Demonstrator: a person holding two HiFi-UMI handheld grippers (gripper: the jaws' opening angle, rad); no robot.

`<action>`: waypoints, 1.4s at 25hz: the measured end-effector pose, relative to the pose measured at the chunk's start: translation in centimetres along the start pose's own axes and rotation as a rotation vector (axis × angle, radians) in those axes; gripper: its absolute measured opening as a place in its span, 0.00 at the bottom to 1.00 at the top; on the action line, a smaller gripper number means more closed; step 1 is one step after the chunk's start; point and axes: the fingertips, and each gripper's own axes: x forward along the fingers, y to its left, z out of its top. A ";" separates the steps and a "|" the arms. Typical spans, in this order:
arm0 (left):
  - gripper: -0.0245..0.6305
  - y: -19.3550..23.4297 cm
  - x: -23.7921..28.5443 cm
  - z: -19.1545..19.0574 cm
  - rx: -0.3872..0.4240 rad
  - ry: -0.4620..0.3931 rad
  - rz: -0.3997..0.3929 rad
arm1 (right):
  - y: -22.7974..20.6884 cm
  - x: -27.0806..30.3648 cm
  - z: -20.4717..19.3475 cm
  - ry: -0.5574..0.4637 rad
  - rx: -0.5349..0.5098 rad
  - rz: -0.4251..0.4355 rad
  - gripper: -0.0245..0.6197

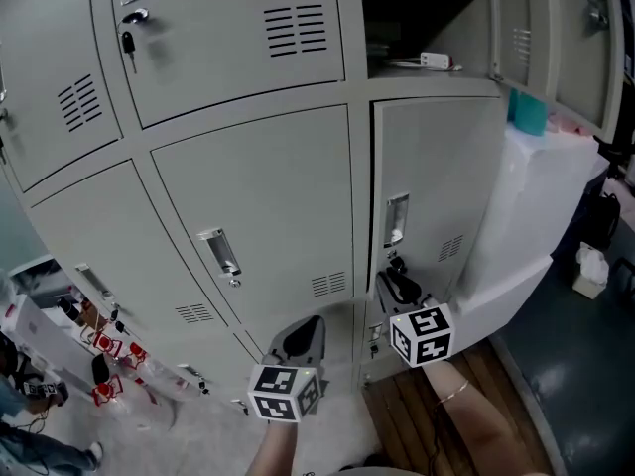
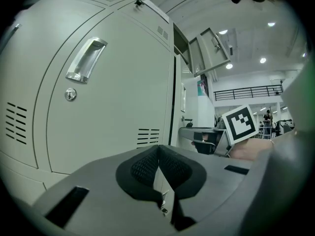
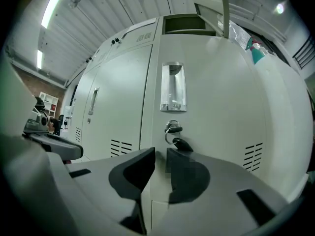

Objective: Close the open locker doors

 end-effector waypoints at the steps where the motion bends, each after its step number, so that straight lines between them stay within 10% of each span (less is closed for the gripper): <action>1: 0.07 0.1 0.1 0.0 0.000 0.001 0.003 | -0.1 0.3 0.0 0.003 -0.001 0.001 0.13; 20: 0.07 0.7 0.3 0.2 0.008 0.002 0.021 | -1.0 2.4 -0.6 0.021 0.016 -0.014 0.10; 35: 0.07 -6.1 2.0 2.4 0.072 -0.034 -0.180 | -6.0 -12.7 2.9 -0.081 0.130 -0.167 0.10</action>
